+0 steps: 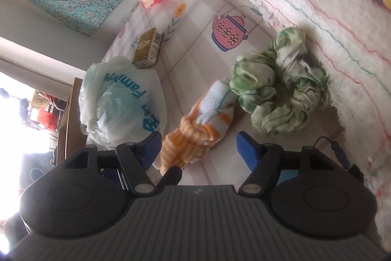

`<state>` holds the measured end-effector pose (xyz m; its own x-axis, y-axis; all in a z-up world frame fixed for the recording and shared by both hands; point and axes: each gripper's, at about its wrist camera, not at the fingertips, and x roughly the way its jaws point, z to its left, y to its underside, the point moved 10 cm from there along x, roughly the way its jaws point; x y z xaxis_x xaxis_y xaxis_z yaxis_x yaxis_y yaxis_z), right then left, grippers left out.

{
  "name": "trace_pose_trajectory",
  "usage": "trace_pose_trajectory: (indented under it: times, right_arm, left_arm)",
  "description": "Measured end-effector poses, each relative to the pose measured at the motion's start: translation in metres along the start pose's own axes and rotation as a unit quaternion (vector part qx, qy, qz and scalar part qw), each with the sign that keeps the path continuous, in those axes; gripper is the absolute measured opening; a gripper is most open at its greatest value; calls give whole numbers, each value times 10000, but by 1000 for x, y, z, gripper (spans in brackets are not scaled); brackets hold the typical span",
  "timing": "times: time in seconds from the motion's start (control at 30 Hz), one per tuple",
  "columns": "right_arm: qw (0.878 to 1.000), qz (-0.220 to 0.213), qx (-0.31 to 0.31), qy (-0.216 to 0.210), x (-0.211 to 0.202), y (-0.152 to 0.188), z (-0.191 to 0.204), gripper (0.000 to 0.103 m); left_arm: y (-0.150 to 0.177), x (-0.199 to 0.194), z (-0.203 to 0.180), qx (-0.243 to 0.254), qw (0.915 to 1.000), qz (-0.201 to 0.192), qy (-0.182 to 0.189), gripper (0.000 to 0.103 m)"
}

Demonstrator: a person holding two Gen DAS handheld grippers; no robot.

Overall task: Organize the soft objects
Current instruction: 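Reach the right tool to the orange-striped sock and grasp it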

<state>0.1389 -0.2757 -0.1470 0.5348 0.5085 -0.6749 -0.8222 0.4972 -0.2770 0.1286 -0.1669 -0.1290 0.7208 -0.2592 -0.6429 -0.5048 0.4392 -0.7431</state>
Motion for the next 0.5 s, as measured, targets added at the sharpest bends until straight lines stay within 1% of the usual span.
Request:
trace_pose_trajectory:
  times: [0.07, 0.13, 0.2, 0.27, 0.33, 0.43, 0.5]
  right_arm:
    - [10000, 8, 39, 23, 5, -4, -1, 68]
    - [10000, 19, 48, 18, 9, -6, -2, 67]
    - [10000, 26, 43, -4, 13, -9, 0, 67]
    - [10000, 15, -7, -2, 14, -13, 0, 66]
    - [10000, 7, -54, -8, 19, -15, 3, 64]
    - [9999, -22, -106, 6, 23, -16, 6, 60]
    - [9999, -46, -105, 7, 26, -17, 7, 54]
  left_arm:
    - [3, 7, 1, -43, 9999, 142, 11, 57]
    - [4, 8, 2, -82, 9998, 159, 38, 56]
    - [4, 6, -1, 0, 9998, 186, 43, 55]
    - [4, 4, -2, 13, 9996, 230, 130, 53]
    - [3, 4, -2, -62, 9994, 254, 234, 53]
    - [4, 10, 2, -131, 9992, 329, 183, 54]
    - [6, 14, 2, -191, 9988, 403, 198, 55]
